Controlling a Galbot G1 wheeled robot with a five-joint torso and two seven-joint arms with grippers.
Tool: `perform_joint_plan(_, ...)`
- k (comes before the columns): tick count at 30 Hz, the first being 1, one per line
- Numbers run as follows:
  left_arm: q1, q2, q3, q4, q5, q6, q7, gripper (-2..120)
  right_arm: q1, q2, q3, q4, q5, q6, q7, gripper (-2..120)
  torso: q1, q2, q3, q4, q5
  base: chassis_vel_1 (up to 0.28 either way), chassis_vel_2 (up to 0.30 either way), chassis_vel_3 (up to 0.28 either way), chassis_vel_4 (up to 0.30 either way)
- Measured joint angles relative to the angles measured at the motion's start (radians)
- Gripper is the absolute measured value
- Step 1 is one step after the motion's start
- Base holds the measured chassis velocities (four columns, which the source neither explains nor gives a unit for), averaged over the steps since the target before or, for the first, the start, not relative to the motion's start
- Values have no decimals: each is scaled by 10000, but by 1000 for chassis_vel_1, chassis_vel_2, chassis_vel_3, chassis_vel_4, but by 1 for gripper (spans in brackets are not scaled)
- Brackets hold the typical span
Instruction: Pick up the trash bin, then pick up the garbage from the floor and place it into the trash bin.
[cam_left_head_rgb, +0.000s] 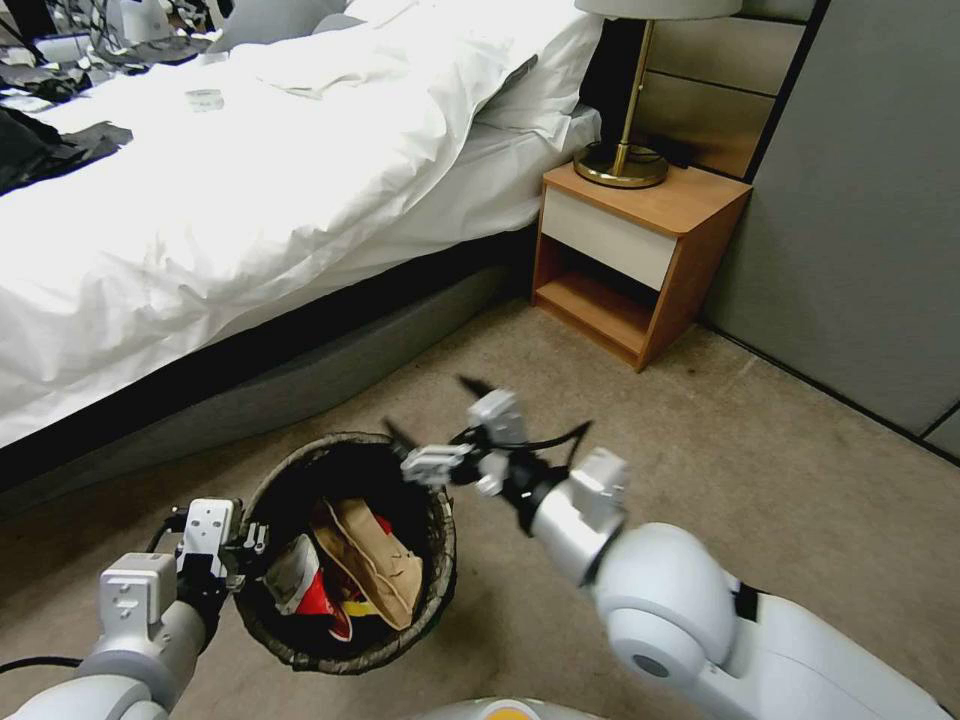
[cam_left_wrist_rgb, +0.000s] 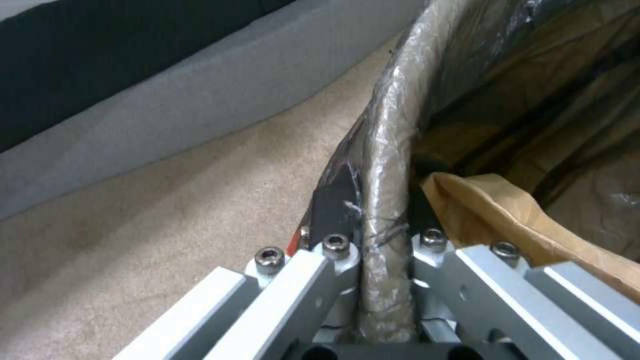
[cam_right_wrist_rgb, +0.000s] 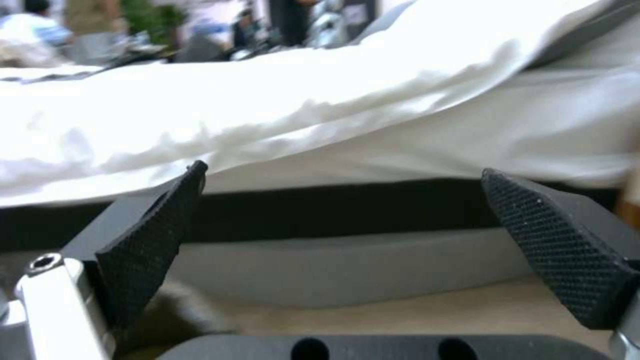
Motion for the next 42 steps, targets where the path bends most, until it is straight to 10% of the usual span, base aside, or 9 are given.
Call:
perform_joint_plan(15,1,-64,-33,0,59,-18,70,1,-5027,1732,4813,-496,-3810,1811,-1072,100,-1,0,0,-1,-1,0,0,0,0)
perform_joint_plan(42,249,-299,-203,0,64,131,102,1,-7806,3312,6935,-691,-3973,3542,-2056,100,-1,1,-1,0,-2,7,9,7,8)
